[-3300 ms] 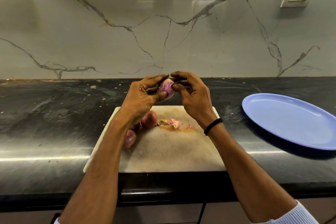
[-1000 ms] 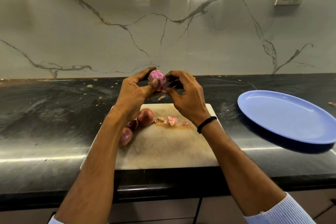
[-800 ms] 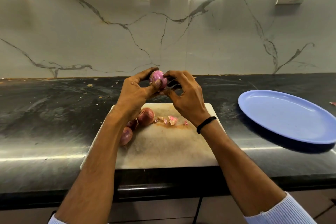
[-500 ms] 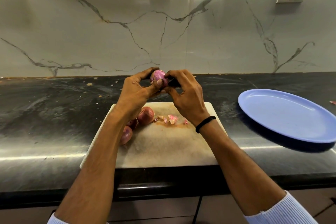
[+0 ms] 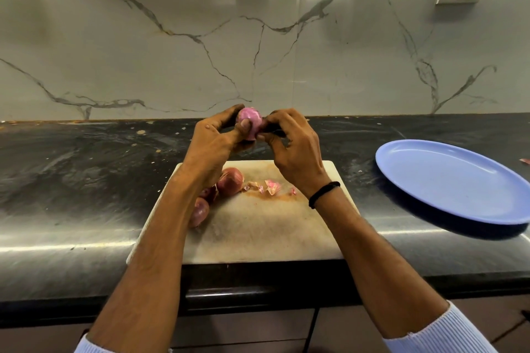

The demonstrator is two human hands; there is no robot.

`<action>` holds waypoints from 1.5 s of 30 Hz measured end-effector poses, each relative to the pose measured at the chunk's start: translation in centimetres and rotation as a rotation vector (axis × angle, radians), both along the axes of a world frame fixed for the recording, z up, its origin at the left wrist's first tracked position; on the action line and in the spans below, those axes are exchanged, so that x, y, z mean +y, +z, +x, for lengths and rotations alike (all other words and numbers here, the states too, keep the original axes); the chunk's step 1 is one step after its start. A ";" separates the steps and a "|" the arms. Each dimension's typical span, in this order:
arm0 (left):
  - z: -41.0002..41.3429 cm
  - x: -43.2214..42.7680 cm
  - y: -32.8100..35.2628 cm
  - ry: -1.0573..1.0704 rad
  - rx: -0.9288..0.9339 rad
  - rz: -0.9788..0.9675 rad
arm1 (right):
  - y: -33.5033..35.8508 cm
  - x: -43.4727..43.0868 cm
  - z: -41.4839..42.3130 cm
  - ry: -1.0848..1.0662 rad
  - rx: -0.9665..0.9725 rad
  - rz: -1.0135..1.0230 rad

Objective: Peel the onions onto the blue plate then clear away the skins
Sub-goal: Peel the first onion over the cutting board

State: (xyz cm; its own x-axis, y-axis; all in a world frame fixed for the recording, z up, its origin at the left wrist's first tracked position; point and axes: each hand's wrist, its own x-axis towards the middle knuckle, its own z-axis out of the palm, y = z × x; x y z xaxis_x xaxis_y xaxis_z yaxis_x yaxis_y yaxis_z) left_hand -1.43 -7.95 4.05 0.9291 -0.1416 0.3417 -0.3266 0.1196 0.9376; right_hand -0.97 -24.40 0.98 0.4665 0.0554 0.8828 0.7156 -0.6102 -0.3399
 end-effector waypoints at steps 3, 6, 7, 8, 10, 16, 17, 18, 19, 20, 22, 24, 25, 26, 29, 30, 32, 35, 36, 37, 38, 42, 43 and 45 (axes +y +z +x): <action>0.1 0.1 0.1 0.010 0.045 -0.053 | 0.3 -0.2 -0.2 0.074 0.145 0.024; 0.4 0.2 0.1 0.017 0.069 -0.040 | 0.4 -0.4 -0.2 0.118 0.209 0.016; 0.5 0.2 0.0 0.015 0.070 -0.025 | 0.4 -0.4 -0.2 0.124 0.214 0.013; 0.6 0.3 0.0 0.013 0.069 -0.012 | 0.3 -0.3 -0.2 0.128 0.219 0.010; 0.5 0.3 0.0 0.008 0.078 -0.003 | 0.3 -0.2 -0.2 0.132 0.229 0.012; -0.4 0.1 0.5 -0.002 0.067 -0.036 | 0.3 -0.4 -0.2 0.053 0.175 0.048; -0.5 0.1 0.4 0.001 0.061 -0.039 | 0.2 -0.4 -0.1 0.037 0.170 0.049; -0.5 0.0 0.4 0.005 0.058 -0.039 | 0.1 -0.4 0.0 0.019 0.161 0.045; -0.4 0.1 0.3 0.009 0.057 -0.035 | 0.1 -0.4 0.0 -0.001 0.148 0.039; -0.4 0.0 0.3 0.010 0.056 -0.027 | 0.1 -0.3 0.0 -0.016 0.135 0.035; -0.5 0.0 0.3 0.001 0.054 -0.016 | 0.1 -0.3 0.0 -0.026 0.114 0.045; -0.5 0.0 0.3 0.001 0.067 -0.044 | 0.1 -0.3 -0.1 -0.028 0.096 0.051; -0.6 0.0 0.4 0.007 0.075 -0.067 | 0.1 -0.4 -0.1 -0.029 0.090 0.047; -0.5 -0.1 0.4 0.017 0.082 -0.081 | 0.1 -0.3 0.0 -0.031 0.085 0.041; -0.3 -0.1 0.4 0.041 0.087 -0.071 | 0.0 -0.2 0.0 -0.037 0.072 0.017; -0.3 -0.1 0.4 0.045 0.091 -0.065 | 0.0 -0.2 0.1 -0.041 0.070 0.009; -0.4 -0.1 0.5 0.051 0.095 -0.054 | -0.1 -0.2 0.1 -0.048 0.068 -0.011; -0.6 -0.2 0.5 0.063 0.076 -0.035 | -0.1 -0.2 0.0 -0.051 0.061 -0.047; -0.6 -0.2 0.5 0.071 0.066 -0.021 | -0.1 -0.2 0.0 -0.053 0.058 -0.059; -0.7 -0.2 0.4 0.075 0.056 -0.008 | -0.1 -0.2 0.0 -0.056 0.055 -0.069; -0.7 -0.1 0.5 0.073 0.049 0.002 | -0.2 -0.2 0.0 -0.057 0.055 -0.073; -0.9 0.0 0.5 0.037 0.049 -0.008 | -0.2 -0.4 0.1 -0.055 0.057 -0.054; -0.9 0.0 0.5 0.031 0.049 -0.009 | -0.1 -0.4 0.1 -0.053 0.057 -0.045; -0.8 0.1 0.5 0.020 0.037 0.004 | -0.1 -0.5 0.1 -0.050 0.058 -0.027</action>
State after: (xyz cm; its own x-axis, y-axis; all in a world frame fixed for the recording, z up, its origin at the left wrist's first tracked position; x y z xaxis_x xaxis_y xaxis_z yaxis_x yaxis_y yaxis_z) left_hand -2.25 -7.83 4.57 0.9436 -0.1241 0.3069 -0.2944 0.1096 0.9494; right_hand -0.90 -24.88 0.90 0.5195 0.0543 0.8528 0.6638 -0.6541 -0.3627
